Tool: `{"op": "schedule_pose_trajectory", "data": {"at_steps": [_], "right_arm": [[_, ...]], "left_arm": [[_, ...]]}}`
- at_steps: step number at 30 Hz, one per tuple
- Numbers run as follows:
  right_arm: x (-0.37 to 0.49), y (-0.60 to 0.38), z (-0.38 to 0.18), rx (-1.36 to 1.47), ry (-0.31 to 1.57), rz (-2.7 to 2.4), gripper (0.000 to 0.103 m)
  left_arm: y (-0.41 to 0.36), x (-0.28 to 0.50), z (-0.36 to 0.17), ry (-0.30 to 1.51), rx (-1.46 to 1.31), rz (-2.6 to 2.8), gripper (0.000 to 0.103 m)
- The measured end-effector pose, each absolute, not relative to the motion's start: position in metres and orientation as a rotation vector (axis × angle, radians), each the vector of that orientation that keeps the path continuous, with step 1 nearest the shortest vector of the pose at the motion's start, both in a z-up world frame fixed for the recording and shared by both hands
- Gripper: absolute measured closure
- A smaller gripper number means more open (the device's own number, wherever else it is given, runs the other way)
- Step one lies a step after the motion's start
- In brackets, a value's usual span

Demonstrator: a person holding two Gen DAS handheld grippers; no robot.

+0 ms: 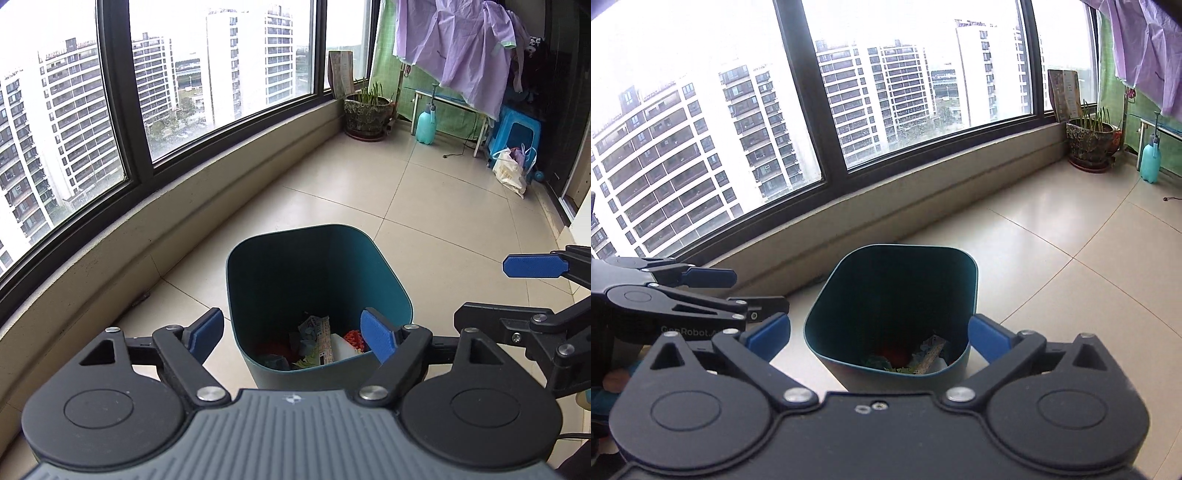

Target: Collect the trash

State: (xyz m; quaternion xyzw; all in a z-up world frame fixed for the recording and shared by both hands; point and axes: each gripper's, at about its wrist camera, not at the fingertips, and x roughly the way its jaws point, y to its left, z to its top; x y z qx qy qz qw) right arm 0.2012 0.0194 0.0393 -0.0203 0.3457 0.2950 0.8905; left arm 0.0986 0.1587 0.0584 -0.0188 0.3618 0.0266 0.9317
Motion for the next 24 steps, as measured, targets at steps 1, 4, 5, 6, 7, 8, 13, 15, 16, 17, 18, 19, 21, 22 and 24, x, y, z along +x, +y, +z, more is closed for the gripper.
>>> {"op": "schedule_pose_trajectory", "data": {"at_steps": [1, 4, 5, 6, 7, 8, 13, 15, 16, 17, 18, 19, 21, 22, 24], "right_arm": [[0.2, 0.018, 0.039, -0.039, 0.711, 0.609, 0.0], [0.198, 0.018, 0.04, -0.015, 0.693, 0.593, 0.0], [0.199, 0.016, 0.039, -0.005, 0.689, 0.588, 0.0], [0.199, 0.016, 0.038, -0.002, 0.688, 0.587, 0.0], [0.199, 0.015, 0.037, 0.0, 0.687, 0.586, 0.0], [0.199, 0.015, 0.036, 0.0, 0.686, 0.581, 0.0], [0.2, 0.019, 0.035, -0.017, 0.68, 0.578, 0.0], [0.201, 0.018, 0.034, -0.017, 0.681, 0.576, 0.0], [0.201, 0.017, 0.034, -0.012, 0.68, 0.574, 0.0], [0.202, 0.017, 0.034, -0.008, 0.68, 0.571, 0.0], [0.202, 0.017, 0.034, -0.002, 0.68, 0.569, 0.0], [0.203, 0.018, 0.035, 0.0, 0.679, 0.565, 0.0], [0.203, 0.018, 0.035, 0.0, 0.675, 0.556, 0.0], [0.203, 0.019, 0.036, -0.002, 0.674, 0.551, 0.0], [0.202, 0.018, 0.037, 0.0, 0.671, 0.545, 0.0]], "left_arm": [[0.157, 0.097, 0.058, 0.735, -0.035, 0.05, 0.022], [0.154, 0.091, 0.059, 0.72, -0.028, 0.05, 0.02], [0.152, 0.088, 0.06, 0.713, -0.027, 0.052, 0.02], [0.15, 0.087, 0.06, 0.709, -0.027, 0.055, 0.02], [0.149, 0.086, 0.06, 0.707, -0.026, 0.059, 0.019], [0.148, 0.085, 0.059, 0.706, -0.025, 0.06, 0.019], [0.152, 0.079, 0.059, 0.697, -0.039, 0.089, 0.019], [0.153, 0.079, 0.059, 0.694, -0.042, 0.101, 0.019], [0.153, 0.078, 0.059, 0.692, -0.042, 0.103, 0.019], [0.152, 0.078, 0.059, 0.689, -0.042, 0.104, 0.019], [0.153, 0.077, 0.059, 0.687, -0.042, 0.108, 0.019], [0.152, 0.077, 0.06, 0.685, -0.043, 0.115, 0.019], [0.153, 0.076, 0.059, 0.679, -0.049, 0.116, 0.019], [0.153, 0.076, 0.059, 0.679, -0.05, 0.117, 0.019], [0.153, 0.076, 0.059, 0.676, -0.053, 0.116, 0.019]]}}
